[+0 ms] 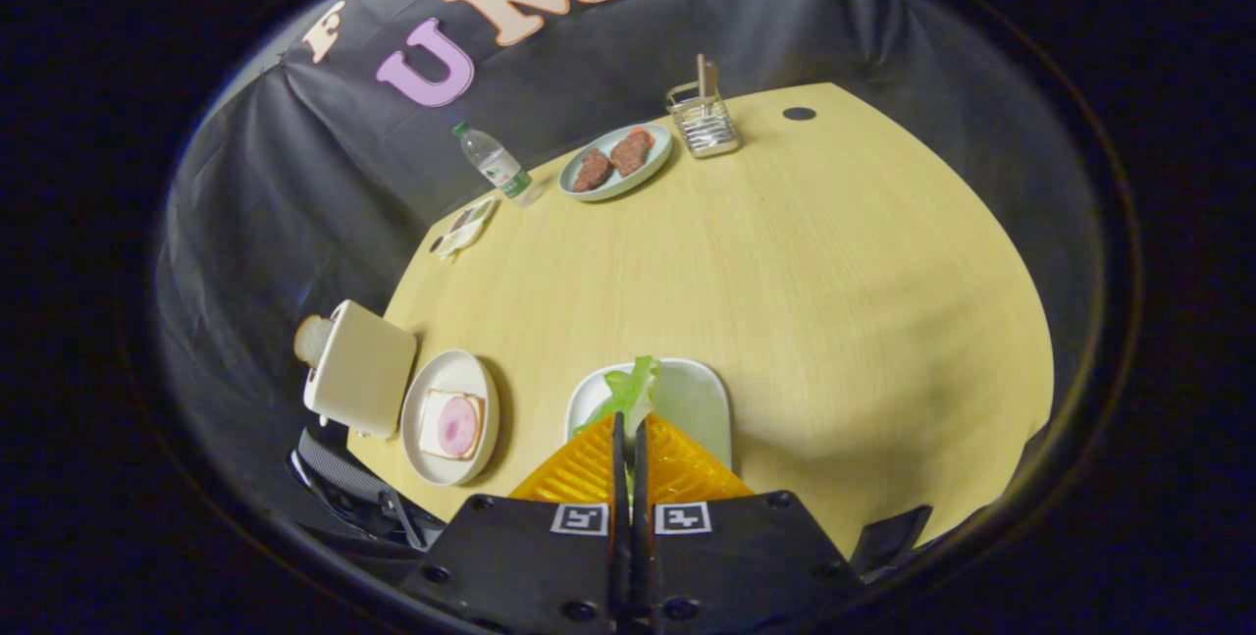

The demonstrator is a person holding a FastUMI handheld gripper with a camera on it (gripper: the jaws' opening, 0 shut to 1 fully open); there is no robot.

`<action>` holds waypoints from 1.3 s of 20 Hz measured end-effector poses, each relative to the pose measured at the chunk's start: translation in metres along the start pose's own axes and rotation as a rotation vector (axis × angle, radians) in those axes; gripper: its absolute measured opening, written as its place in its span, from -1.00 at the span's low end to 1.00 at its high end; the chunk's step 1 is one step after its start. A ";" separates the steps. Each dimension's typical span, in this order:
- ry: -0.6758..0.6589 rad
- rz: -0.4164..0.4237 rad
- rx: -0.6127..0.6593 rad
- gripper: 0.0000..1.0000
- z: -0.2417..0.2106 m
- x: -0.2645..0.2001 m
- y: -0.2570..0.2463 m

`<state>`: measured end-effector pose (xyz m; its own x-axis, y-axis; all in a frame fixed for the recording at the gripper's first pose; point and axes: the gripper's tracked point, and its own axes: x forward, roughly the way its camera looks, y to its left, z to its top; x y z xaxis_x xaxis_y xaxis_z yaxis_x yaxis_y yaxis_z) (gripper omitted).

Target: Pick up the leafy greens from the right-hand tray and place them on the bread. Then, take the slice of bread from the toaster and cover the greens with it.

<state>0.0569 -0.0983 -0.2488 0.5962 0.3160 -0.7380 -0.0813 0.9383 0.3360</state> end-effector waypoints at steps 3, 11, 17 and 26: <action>-0.012 0.042 -0.003 -0.93 0.005 -0.008 0.030; -0.019 0.176 -0.012 -0.93 0.003 -0.016 0.127; 0.017 0.297 -0.024 -0.93 -0.021 0.006 0.211; 0.096 0.395 0.001 -0.93 -0.050 0.052 0.284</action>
<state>0.0246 0.1915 -0.2214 0.4418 0.6637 -0.6036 -0.2885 0.7422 0.6049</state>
